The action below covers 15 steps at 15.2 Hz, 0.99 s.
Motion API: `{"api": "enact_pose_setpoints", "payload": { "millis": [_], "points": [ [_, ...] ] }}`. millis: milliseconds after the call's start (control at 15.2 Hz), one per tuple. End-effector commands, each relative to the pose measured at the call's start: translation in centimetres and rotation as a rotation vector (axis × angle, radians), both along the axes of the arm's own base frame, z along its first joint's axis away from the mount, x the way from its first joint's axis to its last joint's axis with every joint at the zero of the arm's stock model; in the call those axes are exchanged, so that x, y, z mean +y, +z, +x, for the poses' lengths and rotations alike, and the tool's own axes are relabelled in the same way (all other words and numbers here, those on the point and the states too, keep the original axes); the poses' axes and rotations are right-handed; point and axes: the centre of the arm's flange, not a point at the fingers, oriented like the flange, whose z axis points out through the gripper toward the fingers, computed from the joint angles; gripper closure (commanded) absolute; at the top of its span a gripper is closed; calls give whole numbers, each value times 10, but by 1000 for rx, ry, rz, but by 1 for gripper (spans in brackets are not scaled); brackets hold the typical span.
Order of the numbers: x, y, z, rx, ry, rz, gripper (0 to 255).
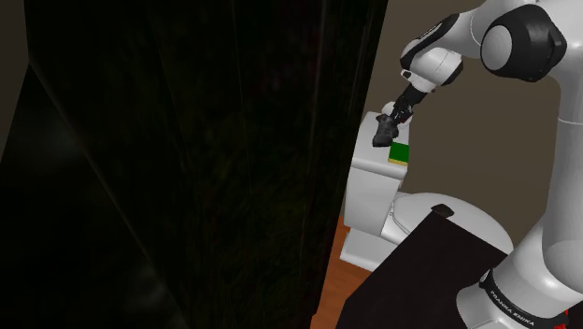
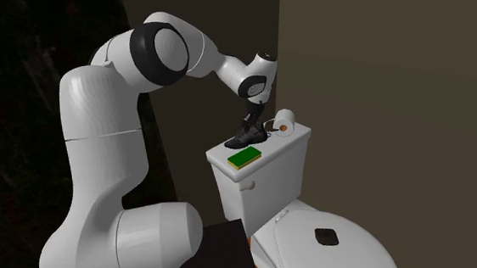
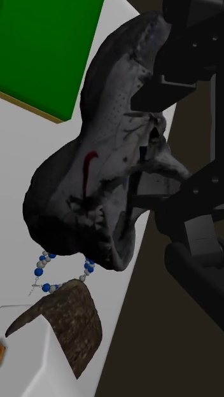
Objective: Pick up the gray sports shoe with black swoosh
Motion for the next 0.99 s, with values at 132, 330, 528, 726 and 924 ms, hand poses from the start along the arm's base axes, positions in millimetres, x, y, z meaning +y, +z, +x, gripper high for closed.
{"api": "enact_pose_setpoints", "payload": {
  "millis": [132, 330, 528, 726, 924],
  "points": [
    [1, 21, 0, 0, 0, 0, 255],
    [1, 36, 0, 0, 0, 0, 255],
    [1, 52, 0, 0, 0, 0, 255],
    [1, 68, 0, 0, 0, 0, 255],
    [1, 74, 0, 0, 0, 0, 255]
  ]
}}
